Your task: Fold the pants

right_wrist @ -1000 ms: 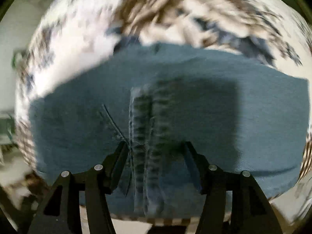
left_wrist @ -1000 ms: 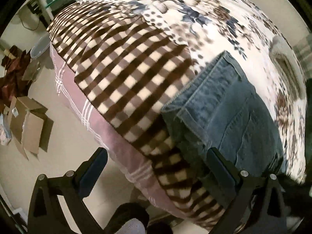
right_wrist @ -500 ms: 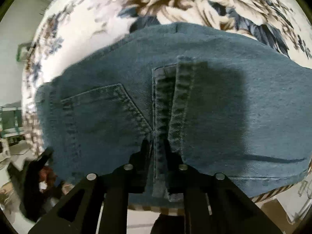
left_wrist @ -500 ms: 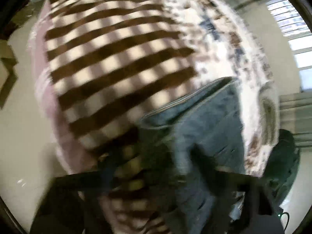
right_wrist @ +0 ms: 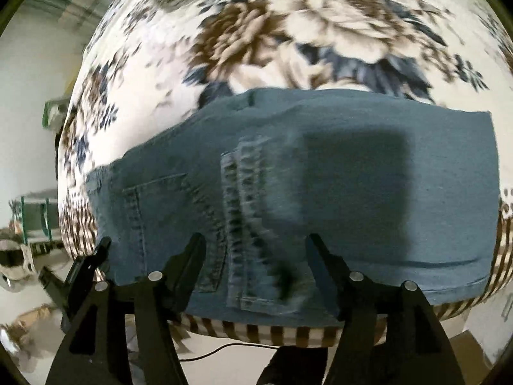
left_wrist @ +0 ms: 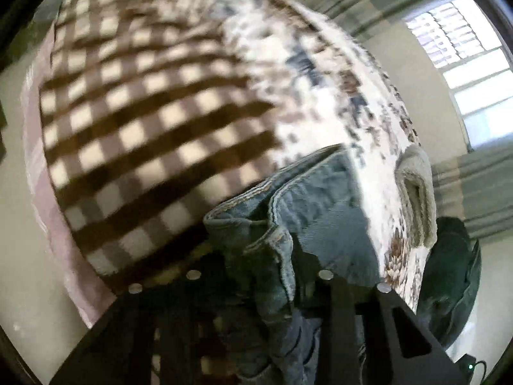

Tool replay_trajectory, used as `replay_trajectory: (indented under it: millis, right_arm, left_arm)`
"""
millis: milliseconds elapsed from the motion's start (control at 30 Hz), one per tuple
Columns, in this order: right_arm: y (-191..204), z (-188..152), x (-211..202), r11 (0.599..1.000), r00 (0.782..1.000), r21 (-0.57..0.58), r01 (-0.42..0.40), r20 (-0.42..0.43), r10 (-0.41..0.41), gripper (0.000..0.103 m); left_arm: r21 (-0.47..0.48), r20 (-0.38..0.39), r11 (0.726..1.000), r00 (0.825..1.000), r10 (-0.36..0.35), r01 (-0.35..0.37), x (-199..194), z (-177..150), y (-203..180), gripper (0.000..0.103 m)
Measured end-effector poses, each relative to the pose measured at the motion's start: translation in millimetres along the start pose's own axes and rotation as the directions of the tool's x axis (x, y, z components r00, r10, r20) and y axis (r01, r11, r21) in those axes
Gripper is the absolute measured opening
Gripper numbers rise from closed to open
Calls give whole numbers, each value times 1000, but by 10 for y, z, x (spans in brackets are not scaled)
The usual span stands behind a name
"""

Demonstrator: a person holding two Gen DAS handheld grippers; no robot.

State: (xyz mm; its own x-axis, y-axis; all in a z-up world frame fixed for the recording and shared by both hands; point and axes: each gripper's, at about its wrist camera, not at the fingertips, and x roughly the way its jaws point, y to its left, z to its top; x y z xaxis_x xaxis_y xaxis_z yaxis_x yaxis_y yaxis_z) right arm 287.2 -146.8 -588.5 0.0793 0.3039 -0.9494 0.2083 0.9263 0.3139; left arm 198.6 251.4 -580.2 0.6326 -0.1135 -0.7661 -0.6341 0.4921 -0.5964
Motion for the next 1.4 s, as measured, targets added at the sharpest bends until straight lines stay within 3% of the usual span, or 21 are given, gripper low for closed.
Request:
replay_trajectory:
  millis: [100,167,267,433,600,733,867,967,1067,1167,1267,1333,1400]
  right_arm:
    - [-192,6,-45,999,1000,43,-14,18,13,78]
    - [-269,10,-35,997,999,69,-25,30,23,91]
    - [-447,19,-49,994,998,100,-45,38,42,94]
    - [-834,14,-227,988,996,135,-76,64,68,94]
    - [-1487,-53,-578,981,994,183,-70,97,53,94]
    - [-2120,-105,-813,969,992,241,-50,125,20,94]
    - [-2811,-178,-960,954,988,299,-10,149,-36,94]
    - [-3285,-239,-969,943,986,330,30,143,-81,94]
    - [-3656,-317,-963,933,986,356,44,132,-97,94]
    - [-3907,-390,-1001,927,987,372,46,127,-100,94]
    - [-4054,-464,-1073,925,988,380,1,144,-60,94]
    - [-4089,-486,-1105,924,987,379,-47,163,-16,94]
    - [-4086,-488,-1140,918,982,382,-104,186,34,95]
  left_arm:
    - [56,53,998,998,-21,18,-285,-34,-217,22]
    - [109,81,994,996,-32,23,-447,-68,-404,21]
    - [218,126,975,989,-76,47,-794,-219,-795,21]
    - [392,152,914,972,-180,108,-1326,-673,-1571,21]
    - [511,53,832,958,-281,216,-1483,-1400,-2293,20]
    - [572,-111,754,941,-319,323,-1290,-2237,-2794,20]
    - [626,-251,677,922,-295,387,-955,-3040,-3057,20]
    - [684,-328,612,917,-228,397,-632,-3668,-3128,20]
    - [735,-380,566,918,-112,373,-266,-4197,-3113,21]
    - [773,-394,548,919,21,319,21,-4433,-3117,23]
    - [775,-413,542,910,45,326,-29,-4409,-3218,42]
    - [758,-448,542,894,26,364,-143,-4370,-3329,88]
    - [757,-451,535,893,10,376,-272,-4344,-3392,95]
